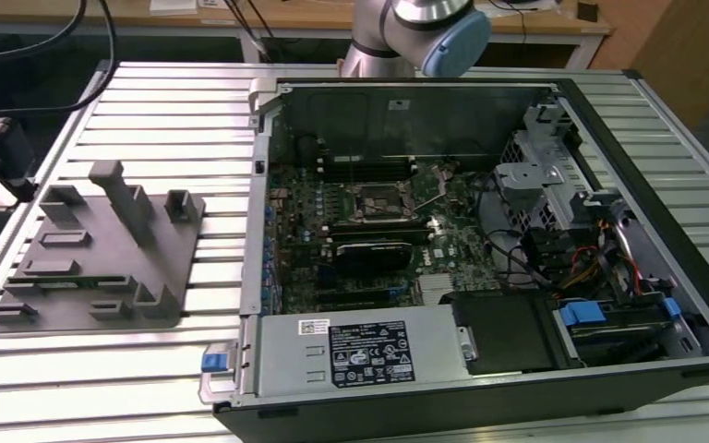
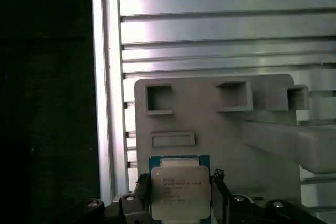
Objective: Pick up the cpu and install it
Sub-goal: 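Pick up the cpu and move it towards the insertion slot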
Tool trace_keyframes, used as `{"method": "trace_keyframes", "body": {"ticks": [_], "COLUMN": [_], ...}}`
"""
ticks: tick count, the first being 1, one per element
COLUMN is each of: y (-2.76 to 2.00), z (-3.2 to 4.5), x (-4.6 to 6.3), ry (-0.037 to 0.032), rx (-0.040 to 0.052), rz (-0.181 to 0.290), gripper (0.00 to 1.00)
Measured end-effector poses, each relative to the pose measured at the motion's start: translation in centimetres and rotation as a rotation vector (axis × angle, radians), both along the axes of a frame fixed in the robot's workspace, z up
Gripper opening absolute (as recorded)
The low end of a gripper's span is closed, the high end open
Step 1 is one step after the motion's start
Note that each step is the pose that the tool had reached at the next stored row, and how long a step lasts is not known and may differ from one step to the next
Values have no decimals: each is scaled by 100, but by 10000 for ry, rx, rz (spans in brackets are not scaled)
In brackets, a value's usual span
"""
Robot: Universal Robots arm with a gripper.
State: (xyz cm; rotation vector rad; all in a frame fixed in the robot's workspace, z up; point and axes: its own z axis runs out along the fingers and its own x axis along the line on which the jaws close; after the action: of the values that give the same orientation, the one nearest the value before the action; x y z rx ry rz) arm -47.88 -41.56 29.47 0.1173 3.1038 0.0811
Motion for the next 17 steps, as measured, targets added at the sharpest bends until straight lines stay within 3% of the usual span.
{"method": "trace_keyframes", "body": {"ticks": [17], "y": [12], "z": [484], "x": [0], "ry": [-64], "rx": [0], "rz": [0], "gripper": [55]}}
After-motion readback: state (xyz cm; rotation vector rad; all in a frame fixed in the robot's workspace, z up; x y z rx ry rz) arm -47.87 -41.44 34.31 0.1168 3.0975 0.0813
